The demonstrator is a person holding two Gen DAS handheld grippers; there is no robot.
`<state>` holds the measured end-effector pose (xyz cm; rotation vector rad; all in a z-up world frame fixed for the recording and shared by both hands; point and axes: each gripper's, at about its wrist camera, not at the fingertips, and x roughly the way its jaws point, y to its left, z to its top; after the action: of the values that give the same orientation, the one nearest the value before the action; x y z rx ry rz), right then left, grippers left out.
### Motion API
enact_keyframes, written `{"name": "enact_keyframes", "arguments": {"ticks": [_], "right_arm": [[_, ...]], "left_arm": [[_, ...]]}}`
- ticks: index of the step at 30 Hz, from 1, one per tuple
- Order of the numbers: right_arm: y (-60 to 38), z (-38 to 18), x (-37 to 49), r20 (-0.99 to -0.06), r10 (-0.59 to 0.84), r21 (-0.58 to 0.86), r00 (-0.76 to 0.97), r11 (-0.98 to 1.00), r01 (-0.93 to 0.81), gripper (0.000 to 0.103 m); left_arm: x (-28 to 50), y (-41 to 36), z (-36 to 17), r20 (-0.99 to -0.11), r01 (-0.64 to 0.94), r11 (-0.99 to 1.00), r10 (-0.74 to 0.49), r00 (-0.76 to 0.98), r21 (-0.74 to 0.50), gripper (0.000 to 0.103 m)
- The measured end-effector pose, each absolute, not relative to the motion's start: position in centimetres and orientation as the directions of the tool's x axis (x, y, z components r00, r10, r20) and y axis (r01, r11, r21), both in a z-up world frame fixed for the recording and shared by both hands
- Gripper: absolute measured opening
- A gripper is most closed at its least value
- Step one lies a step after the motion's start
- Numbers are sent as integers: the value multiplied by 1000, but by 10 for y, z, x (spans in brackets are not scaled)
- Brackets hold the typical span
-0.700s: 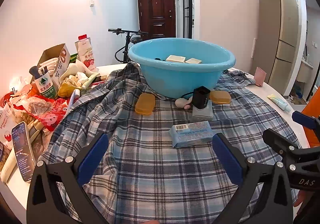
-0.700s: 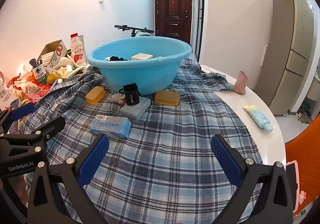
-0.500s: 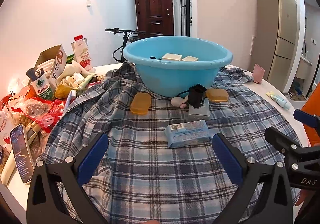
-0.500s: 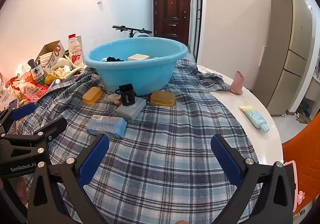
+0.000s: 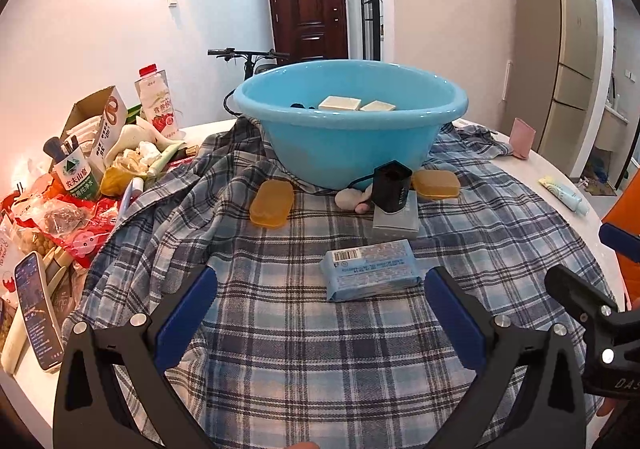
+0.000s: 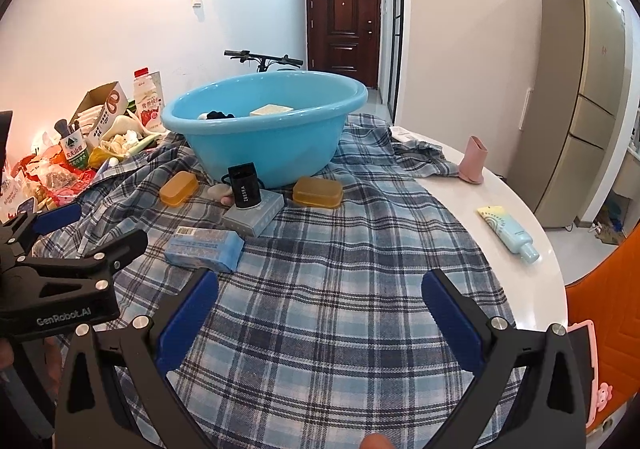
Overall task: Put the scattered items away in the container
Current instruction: 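Move the left gripper toward the blue soap box on the shirt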
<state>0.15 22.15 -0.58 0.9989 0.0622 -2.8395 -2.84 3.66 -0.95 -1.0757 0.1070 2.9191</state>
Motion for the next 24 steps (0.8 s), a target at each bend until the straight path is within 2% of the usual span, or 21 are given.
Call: {"name": "enact_keyframes", "arguments": {"ticks": [24], "right_arm": [[242,-15,4,-636,-124,39,-762,-991,129,103]], "left_arm": [[-42,56,-17,-667,-54,-995,-19,-745,89,103]]}}
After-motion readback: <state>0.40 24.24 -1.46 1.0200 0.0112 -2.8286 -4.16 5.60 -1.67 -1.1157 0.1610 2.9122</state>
